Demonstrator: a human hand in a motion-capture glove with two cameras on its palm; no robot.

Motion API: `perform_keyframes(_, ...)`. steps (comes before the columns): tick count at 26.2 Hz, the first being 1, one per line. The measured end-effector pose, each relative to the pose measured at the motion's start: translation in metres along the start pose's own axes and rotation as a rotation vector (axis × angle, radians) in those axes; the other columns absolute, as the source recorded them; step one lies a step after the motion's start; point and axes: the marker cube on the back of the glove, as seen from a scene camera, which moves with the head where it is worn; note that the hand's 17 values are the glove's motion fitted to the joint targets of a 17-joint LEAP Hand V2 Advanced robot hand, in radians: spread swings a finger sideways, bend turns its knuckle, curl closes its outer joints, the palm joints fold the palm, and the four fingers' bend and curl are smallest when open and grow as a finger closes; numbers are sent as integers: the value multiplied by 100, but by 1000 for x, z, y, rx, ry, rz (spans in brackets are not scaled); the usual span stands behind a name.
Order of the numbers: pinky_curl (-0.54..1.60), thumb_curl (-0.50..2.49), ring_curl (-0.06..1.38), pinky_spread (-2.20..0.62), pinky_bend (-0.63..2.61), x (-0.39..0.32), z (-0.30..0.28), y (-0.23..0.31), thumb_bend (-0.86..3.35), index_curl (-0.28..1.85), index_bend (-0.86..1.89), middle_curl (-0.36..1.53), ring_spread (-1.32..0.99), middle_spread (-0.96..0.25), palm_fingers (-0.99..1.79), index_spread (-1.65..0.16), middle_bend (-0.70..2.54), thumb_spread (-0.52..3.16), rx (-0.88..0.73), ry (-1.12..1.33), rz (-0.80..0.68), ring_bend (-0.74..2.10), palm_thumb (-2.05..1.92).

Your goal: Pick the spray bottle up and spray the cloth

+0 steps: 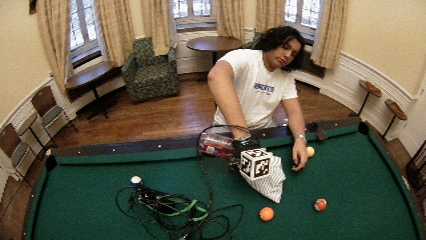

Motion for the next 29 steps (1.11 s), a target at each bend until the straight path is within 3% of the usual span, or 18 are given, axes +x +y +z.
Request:
perform_keyframes(12,38,82,45,-26,43,-9,-22,11,-3,60,19,53,-19,-19,137,-28,61,61,76,-39,-68,71,86)
perform_keyframes(29,38,82,45,-26,44,-61,-148,118,-3,60,19,53,-19,-19,136,-28,60,61,643,-485,-664,72,87)
